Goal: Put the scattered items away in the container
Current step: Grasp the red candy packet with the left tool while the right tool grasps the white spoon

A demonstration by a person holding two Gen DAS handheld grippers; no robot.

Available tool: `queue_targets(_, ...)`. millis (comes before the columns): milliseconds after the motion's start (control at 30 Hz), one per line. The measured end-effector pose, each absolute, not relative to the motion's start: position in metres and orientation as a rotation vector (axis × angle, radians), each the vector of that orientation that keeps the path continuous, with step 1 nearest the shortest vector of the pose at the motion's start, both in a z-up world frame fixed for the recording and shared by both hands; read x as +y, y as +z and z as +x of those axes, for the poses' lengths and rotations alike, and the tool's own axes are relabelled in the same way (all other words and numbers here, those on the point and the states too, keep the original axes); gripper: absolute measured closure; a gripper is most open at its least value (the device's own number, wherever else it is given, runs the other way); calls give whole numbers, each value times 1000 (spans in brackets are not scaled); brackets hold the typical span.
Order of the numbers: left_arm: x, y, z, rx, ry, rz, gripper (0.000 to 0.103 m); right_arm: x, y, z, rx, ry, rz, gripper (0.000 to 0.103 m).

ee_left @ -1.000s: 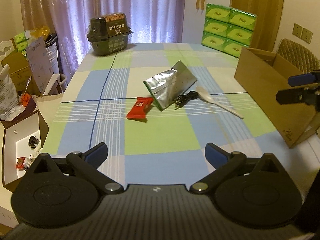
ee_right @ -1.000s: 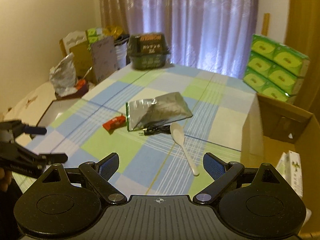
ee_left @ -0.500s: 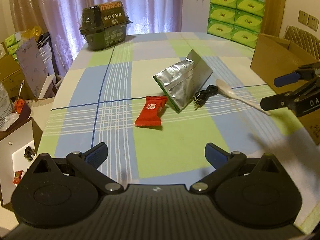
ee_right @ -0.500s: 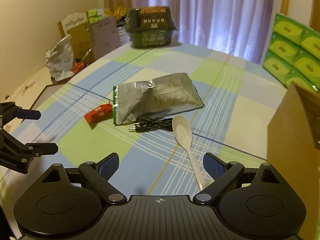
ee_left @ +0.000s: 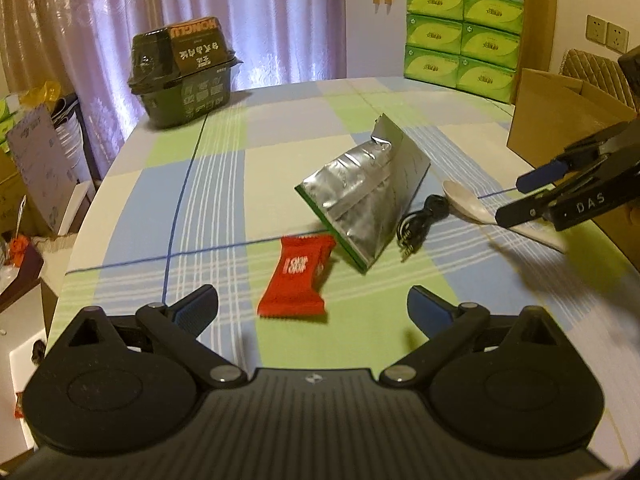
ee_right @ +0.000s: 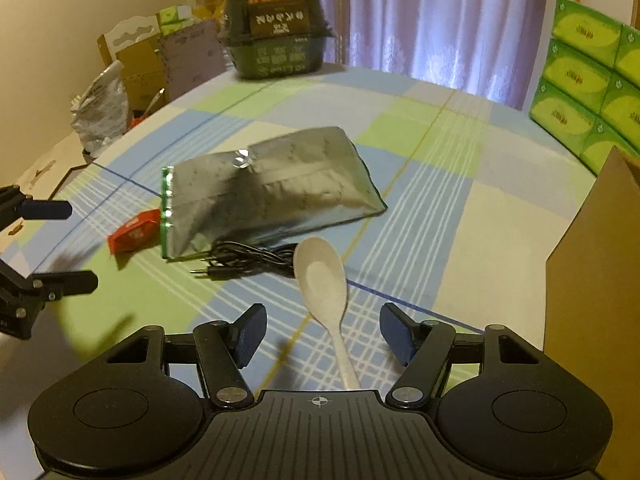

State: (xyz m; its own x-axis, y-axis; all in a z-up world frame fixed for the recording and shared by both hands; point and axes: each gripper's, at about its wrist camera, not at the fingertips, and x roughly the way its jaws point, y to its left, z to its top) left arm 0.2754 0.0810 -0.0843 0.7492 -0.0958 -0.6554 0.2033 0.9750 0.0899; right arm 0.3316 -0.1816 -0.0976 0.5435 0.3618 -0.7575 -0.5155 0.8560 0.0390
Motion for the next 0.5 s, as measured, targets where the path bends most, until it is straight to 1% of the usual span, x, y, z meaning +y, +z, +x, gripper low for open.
queue_targets(300, 83, -99, 301, 709, -180, 169, 12, -172, -106, 339, 838, 543, -248, 33)
queue_targets(367, 87, -102, 305, 713, -180, 155, 15, -172, -109, 340, 849, 547, -248, 33)
queue_targets(433, 89, -107, 308, 724, -171, 159, 23, -172, -110, 341, 857, 549, -239, 33)
queue_targets(500, 89, -112, 310, 735, -171, 172, 28, -173, -109, 343, 858, 548, -224, 33)
